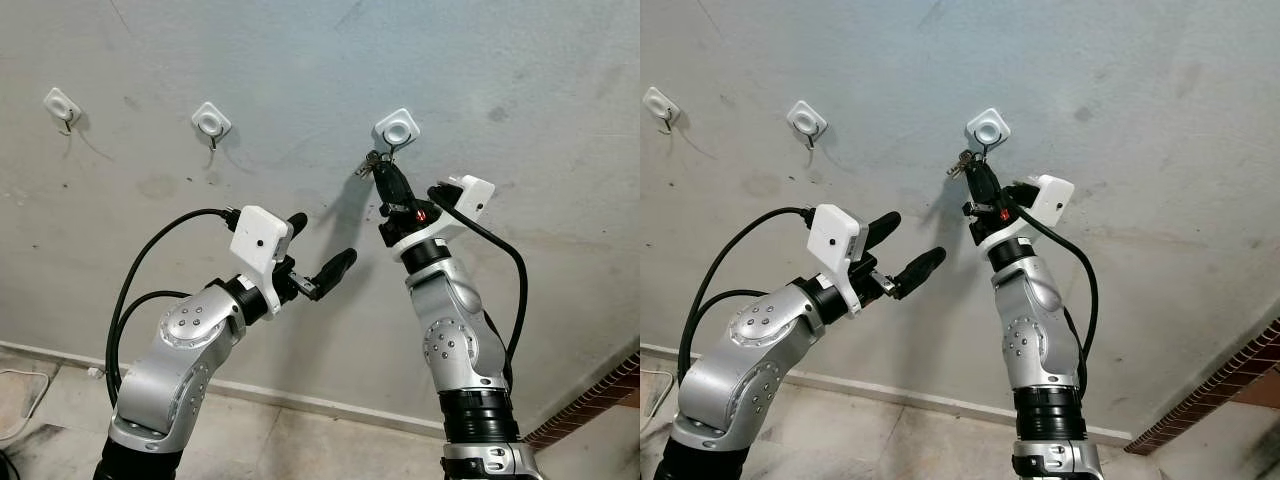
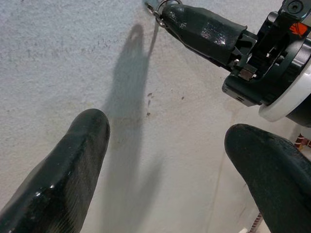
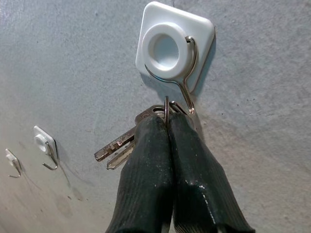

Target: Hang keys on a hook

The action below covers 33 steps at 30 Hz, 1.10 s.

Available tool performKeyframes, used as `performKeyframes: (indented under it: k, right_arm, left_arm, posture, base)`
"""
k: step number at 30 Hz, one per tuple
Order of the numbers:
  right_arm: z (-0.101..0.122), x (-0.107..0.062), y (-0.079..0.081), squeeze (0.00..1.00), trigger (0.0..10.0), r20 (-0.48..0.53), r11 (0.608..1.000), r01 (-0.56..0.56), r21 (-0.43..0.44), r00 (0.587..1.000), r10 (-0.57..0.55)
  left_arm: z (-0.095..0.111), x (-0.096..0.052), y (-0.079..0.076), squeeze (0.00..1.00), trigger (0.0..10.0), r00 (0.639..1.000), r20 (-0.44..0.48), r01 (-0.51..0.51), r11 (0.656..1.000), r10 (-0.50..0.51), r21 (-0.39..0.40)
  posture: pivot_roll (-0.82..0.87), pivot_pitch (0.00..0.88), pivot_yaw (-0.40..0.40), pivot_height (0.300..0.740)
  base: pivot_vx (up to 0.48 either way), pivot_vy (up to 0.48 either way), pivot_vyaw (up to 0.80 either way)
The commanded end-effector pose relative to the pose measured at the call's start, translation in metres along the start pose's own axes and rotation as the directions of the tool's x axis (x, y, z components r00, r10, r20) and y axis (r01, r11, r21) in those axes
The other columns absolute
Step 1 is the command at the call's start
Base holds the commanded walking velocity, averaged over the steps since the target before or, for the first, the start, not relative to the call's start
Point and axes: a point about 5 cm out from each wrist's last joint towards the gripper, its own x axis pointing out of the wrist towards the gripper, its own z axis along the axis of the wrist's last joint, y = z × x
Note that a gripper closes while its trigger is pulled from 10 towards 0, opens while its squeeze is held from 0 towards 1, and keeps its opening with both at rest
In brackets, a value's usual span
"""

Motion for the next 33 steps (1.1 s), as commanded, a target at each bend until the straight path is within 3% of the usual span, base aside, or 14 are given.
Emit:
performKeyframes:
  k: [1, 16, 24, 33]
  right_arm:
    - [0.007, 0.004, 0.002, 0.0, 10.0, 0.039, 1.0, -0.011, 0.008, 0.999, 0.011]
    - [0.0, 0.001, -0.013, 0.0, 10.0, 0.023, 0.992, 0.084, 0.09, 0.996, -0.086]
    - [0.012, 0.001, -0.014, 0.0, 10.0, 0.081, 0.993, 0.069, 0.093, 0.994, -0.076]
    - [0.01, -0.003, -0.024, 0.0, 10.0, 0.075, 0.988, 0.114, 0.106, 0.99, -0.122]
  left_arm:
    - [0.005, -0.001, -0.001, 0.0, 10.0, 1.0, 0.009, 0.01, 1.0, -0.01, 0.018]
    - [0.004, 0.0, -0.001, 0.0, 10.0, 1.0, 0.006, 0.009, 1.0, -0.009, 0.011]
    - [0.003, 0.001, -0.002, 0.0, 10.0, 1.0, 0.007, 0.01, 1.0, -0.01, 0.009]
    - [0.003, 0.001, -0.001, 0.0, 10.0, 1.0, 0.008, 0.009, 1.0, -0.01, 0.01]
  posture:
    - [0.21, 0.0, 0.06, 0.74]
    - [0.21, 0.0, 0.059, 0.74]
    - [0.2, 0.0, 0.06, 0.74]
    - [0.2, 0.0, 0.061, 0.74]
  base:
    - [0.0, 0.0, 0.0]
    - [0.0, 0.0, 0.0]
    - [0.0, 0.0, 0.0]
    - [0.0, 0.0, 0.0]
